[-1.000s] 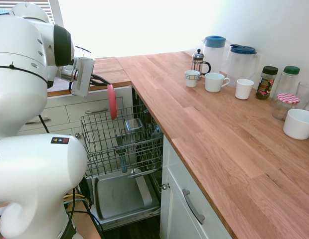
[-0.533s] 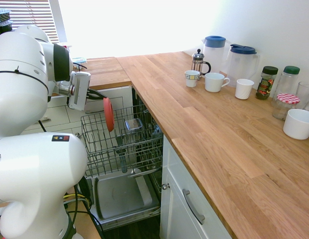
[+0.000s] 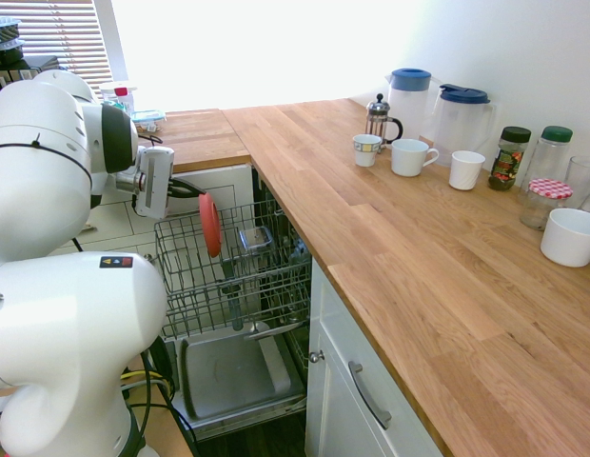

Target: Put the plate in the dishwasher

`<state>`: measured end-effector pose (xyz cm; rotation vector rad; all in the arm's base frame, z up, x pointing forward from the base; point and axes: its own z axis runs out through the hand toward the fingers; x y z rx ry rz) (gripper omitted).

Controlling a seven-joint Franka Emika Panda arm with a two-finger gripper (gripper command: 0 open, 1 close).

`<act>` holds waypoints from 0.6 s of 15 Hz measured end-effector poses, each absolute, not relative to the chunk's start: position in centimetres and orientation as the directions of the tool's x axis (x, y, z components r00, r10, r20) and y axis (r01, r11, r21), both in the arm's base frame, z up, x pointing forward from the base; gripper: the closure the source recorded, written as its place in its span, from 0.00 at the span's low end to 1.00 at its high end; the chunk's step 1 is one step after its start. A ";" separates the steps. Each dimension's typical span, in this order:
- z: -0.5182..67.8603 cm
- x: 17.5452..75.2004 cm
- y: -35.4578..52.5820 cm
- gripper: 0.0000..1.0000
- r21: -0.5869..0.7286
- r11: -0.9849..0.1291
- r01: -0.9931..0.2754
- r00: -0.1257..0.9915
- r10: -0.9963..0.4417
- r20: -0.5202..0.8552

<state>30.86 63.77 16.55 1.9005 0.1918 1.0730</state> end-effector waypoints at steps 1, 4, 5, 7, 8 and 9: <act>16.1 31.0 63.8 1.00 0.774 -0.571 -0.275 0.610 0.518 0.599; 15.0 31.2 64.0 1.00 0.771 -0.581 -0.263 0.619 0.511 0.596; 14.7 31.3 64.0 1.00 0.770 -0.584 -0.259 0.623 0.509 0.595; 13.4 31.3 64.1 1.00 0.770 -0.591 -0.240 0.632 0.507 0.586; 12.6 31.4 64.1 1.00 0.771 -0.593 -0.231 0.634 0.509 0.582; 11.8 31.6 64.0 1.00 0.772 -0.594 -0.225 0.636 0.511 0.578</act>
